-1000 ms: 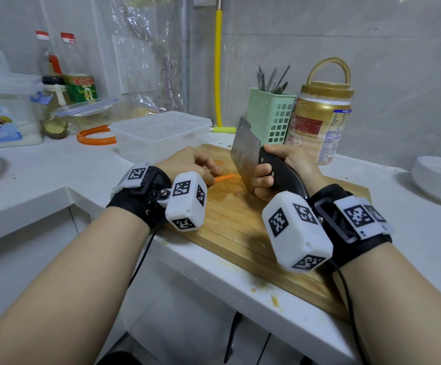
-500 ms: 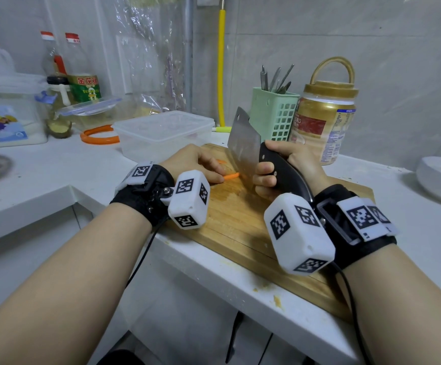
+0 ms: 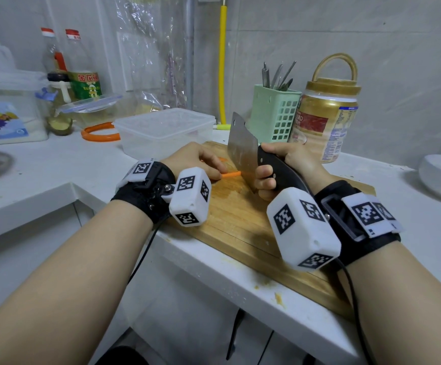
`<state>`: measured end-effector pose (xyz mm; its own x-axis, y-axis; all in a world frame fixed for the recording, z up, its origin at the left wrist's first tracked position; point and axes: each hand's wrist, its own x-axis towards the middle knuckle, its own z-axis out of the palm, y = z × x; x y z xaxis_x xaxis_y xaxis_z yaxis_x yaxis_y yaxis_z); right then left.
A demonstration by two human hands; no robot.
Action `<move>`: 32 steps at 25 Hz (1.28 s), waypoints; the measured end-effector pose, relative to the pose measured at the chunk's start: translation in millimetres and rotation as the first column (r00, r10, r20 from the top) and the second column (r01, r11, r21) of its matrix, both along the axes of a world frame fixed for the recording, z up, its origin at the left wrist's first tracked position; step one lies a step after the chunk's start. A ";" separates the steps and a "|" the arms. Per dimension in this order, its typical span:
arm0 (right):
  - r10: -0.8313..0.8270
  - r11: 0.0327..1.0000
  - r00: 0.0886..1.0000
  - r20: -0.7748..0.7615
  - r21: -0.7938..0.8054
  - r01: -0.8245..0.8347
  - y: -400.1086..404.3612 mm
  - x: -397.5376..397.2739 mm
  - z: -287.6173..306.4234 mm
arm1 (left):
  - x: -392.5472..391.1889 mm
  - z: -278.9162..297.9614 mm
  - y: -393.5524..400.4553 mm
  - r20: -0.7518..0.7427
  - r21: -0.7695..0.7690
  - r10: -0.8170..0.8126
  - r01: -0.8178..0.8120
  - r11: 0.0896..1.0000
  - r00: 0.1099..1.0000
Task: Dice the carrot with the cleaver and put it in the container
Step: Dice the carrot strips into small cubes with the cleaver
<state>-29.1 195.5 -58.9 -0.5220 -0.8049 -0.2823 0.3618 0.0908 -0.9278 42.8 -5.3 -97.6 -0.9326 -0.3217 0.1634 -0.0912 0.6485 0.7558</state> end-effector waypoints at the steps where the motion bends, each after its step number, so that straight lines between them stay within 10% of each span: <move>1: 0.003 1.000 1.000 0.002 0.005 -0.003 -0.1 0.0 0.3 | -0.3 0.1 -0.2 0.013 0.015 -0.003 0.002 1.000 1.000; 32: 0.001 1.000 1.000 0.011 -0.026 -0.001 2.4 2.2 3.8 | 4.2 3.2 3.9 -0.044 0.053 -0.029 0.031 0.998 0.999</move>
<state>-26.9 198.0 -55.1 -0.5181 -0.8125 -0.2671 0.3723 0.0670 -0.9257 47.0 -1.4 -94.4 -0.9344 -0.3030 0.1872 -0.0385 0.6085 0.7926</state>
